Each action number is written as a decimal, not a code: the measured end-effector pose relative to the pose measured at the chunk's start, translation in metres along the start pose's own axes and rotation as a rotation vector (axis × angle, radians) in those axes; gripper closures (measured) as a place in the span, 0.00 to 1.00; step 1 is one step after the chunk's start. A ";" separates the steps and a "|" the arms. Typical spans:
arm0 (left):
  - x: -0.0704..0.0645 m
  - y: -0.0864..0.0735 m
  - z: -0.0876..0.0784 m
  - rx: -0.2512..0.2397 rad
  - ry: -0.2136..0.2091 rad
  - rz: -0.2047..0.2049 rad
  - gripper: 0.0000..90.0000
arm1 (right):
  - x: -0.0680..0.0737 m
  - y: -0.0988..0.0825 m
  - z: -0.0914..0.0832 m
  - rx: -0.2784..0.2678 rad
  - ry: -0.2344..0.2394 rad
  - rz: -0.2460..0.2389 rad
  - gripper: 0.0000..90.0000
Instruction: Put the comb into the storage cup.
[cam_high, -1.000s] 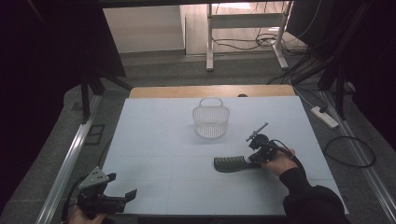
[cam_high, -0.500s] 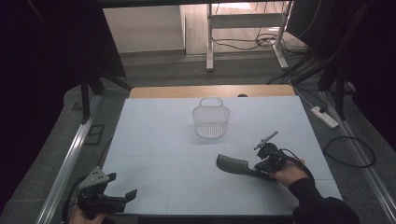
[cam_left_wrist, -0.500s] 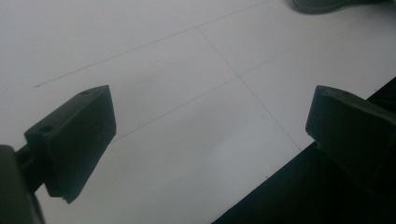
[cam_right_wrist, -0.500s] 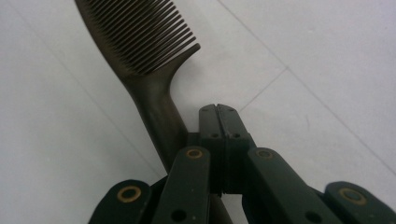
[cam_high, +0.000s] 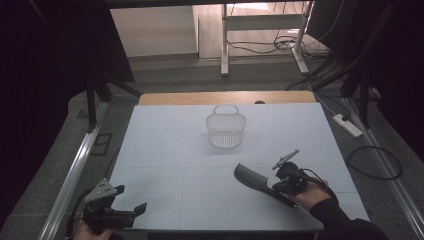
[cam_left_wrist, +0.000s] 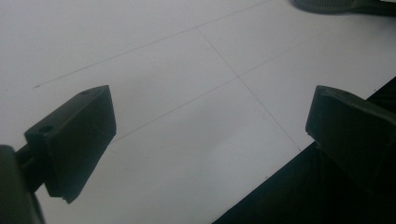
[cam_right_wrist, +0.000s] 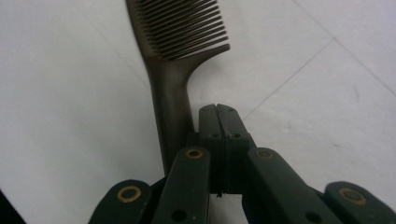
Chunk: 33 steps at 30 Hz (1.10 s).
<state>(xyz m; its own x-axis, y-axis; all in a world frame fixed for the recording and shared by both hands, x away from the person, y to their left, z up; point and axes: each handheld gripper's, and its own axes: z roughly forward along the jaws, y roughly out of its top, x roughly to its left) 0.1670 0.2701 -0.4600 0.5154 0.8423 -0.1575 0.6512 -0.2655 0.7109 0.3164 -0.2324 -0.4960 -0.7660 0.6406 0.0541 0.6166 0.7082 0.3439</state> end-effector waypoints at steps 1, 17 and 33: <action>0.000 0.000 0.000 0.000 0.000 0.000 0.03 | 0.002 -0.001 0.000 0.000 0.001 -0.001 0.99; 0.000 0.000 0.000 0.000 0.002 0.003 0.03 | 0.026 -0.010 -0.002 0.008 -0.002 -0.033 0.99; -0.001 0.000 0.000 0.001 0.002 0.005 0.03 | 0.024 -0.015 -0.035 -0.128 -0.057 0.001 0.82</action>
<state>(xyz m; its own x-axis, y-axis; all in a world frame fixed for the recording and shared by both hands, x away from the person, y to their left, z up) 0.1669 0.2693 -0.4599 0.5171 0.8422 -0.1525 0.6494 -0.2700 0.7109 0.2827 -0.2380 -0.4672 -0.7516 0.6597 0.0029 0.5863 0.6660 0.4612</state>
